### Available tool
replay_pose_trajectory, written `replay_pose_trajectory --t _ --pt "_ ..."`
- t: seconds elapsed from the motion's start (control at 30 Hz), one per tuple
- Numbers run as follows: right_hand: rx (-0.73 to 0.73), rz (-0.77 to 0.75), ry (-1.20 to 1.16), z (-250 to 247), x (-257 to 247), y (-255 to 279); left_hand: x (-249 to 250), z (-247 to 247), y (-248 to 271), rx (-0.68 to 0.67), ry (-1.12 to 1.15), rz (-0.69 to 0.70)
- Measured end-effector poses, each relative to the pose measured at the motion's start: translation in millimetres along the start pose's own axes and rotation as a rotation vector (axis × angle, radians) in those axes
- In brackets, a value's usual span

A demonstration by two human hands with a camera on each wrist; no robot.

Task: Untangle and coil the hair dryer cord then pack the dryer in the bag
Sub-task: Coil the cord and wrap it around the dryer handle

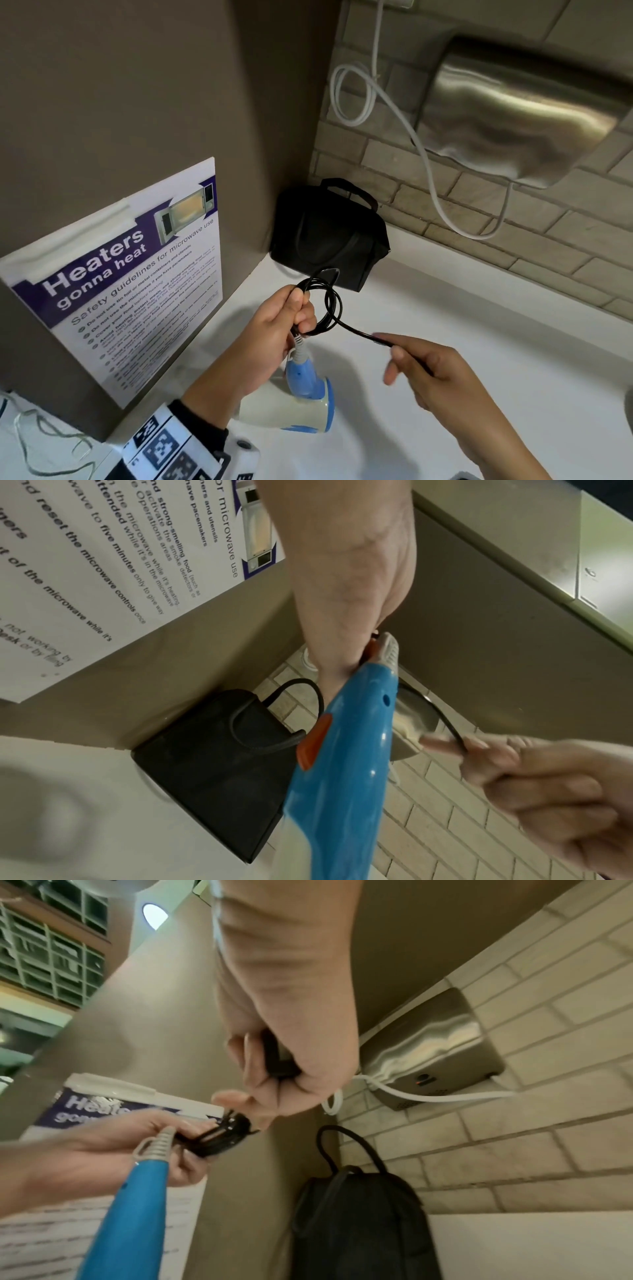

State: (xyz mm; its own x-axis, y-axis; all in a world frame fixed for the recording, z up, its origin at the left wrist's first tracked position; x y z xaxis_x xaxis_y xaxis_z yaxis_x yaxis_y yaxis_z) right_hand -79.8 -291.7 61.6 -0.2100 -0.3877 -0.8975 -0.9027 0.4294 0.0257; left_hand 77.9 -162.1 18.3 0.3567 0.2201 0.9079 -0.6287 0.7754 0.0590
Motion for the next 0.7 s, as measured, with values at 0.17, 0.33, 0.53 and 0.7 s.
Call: replay_pose_trajectory --t 0.17,0.33,0.53,0.7 --pt "0.136 0.089 0.030 -22 36 22 -1 3 0 -0.021 -0.009 -0.009" --pt "0.177 0.123 0.100 -25 59 31 -2 7 3 -0.068 0.005 -0.063" --pt "-0.036 0.045 0.305 3 58 24 9 2 1 -0.003 0.003 -0.042" --pt "-0.190 0.056 0.123 25 27 18 17 0 2 0.027 -0.036 0.005"
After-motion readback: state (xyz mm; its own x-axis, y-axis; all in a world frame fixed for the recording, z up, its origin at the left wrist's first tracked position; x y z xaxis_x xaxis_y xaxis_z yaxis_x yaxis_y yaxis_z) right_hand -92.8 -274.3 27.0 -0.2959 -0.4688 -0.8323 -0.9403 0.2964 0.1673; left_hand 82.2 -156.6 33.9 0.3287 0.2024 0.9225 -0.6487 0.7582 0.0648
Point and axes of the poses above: each hand's wrist, its own y-axis away from the middle knuckle, its own z-axis out of the palm, x = y × z, the point moved 7 cm from there along -y, towards the middle knuckle, and after that the axes turned 6 degrees about -z, right-handed, at the moved point
